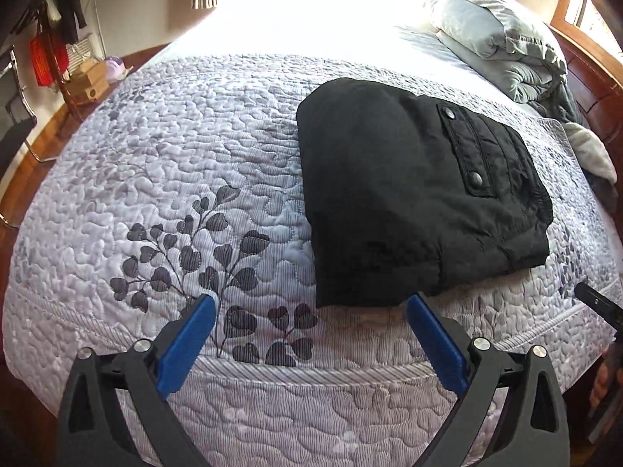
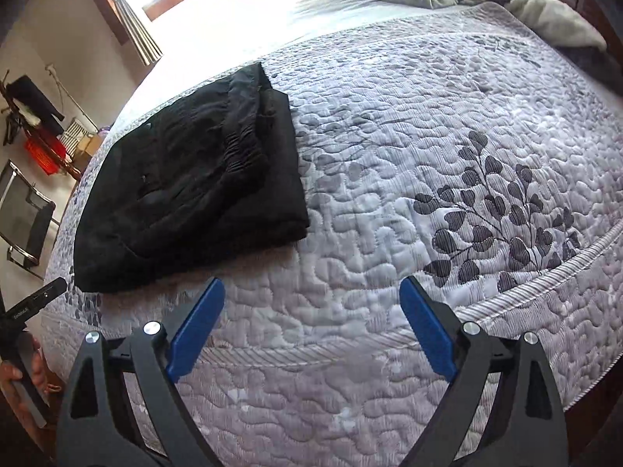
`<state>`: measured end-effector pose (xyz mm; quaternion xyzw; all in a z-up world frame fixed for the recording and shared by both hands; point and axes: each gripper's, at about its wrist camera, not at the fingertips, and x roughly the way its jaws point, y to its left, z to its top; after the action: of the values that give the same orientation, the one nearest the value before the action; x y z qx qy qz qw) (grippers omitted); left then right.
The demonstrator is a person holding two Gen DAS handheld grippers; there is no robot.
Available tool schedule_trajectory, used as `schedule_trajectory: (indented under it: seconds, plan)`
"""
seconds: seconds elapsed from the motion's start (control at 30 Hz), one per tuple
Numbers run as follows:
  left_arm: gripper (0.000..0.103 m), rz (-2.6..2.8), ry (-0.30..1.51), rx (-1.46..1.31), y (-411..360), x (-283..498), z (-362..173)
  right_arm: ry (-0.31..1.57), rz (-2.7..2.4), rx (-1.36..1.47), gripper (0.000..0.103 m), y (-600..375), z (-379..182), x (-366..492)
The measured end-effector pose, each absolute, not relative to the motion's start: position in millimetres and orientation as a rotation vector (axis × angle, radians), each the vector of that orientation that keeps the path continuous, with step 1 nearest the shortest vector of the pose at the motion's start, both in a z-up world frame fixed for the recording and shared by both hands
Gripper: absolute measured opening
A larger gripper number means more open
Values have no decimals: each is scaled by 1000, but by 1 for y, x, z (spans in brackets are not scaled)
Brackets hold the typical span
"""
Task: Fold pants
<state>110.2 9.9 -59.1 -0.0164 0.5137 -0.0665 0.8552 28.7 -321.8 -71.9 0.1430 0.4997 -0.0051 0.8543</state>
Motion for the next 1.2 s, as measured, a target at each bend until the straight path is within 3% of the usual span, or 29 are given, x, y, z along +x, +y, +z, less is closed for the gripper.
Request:
schedule_trajectory:
  seconds: [0.63, 1.2]
  plan:
    - [99, -191, 1000, -21, -17, 46, 7, 1005, 3, 147, 94, -239, 14, -6]
    - [99, -174, 927, 33, -22, 21, 37, 972, 11, 134, 94, -228, 36, -31]
